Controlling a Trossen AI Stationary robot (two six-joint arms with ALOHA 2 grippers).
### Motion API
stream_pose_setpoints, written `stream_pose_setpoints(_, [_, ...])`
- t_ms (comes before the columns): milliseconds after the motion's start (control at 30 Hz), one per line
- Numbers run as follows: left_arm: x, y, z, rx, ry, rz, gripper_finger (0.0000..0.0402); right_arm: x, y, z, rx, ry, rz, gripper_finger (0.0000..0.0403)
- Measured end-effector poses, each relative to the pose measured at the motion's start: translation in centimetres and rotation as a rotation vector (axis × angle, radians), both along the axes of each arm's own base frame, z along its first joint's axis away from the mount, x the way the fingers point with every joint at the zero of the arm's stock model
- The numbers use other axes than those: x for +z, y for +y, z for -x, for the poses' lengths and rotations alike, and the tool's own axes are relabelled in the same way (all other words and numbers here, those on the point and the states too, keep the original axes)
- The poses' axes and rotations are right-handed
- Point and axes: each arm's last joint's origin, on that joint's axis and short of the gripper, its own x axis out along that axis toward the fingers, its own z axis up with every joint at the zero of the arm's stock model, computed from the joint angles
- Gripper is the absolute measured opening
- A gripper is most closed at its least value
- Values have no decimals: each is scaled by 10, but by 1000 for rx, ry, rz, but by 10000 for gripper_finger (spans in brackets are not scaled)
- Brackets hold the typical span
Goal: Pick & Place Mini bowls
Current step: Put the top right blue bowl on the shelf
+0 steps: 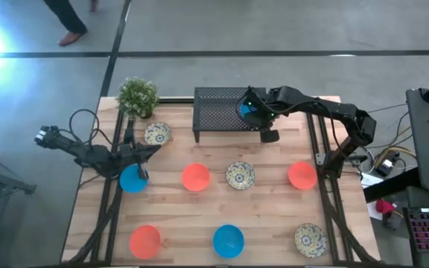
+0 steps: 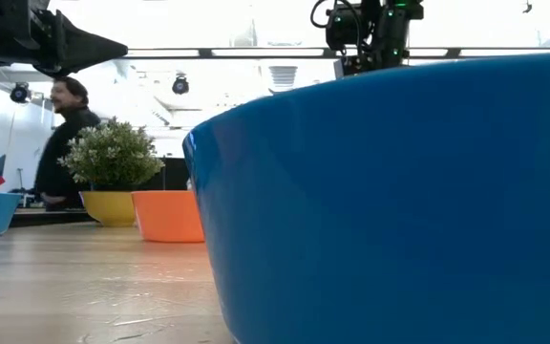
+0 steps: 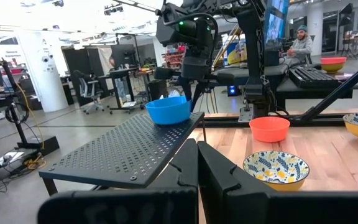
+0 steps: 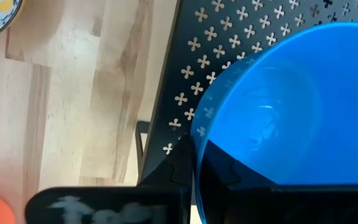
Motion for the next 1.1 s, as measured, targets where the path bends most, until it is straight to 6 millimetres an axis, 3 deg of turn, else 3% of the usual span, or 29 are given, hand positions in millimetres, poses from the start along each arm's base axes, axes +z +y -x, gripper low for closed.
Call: stream_pose_setpoints(1100, [0, 0, 0, 0, 0, 0, 0, 0, -1, -2, 7, -16, 14, 8])
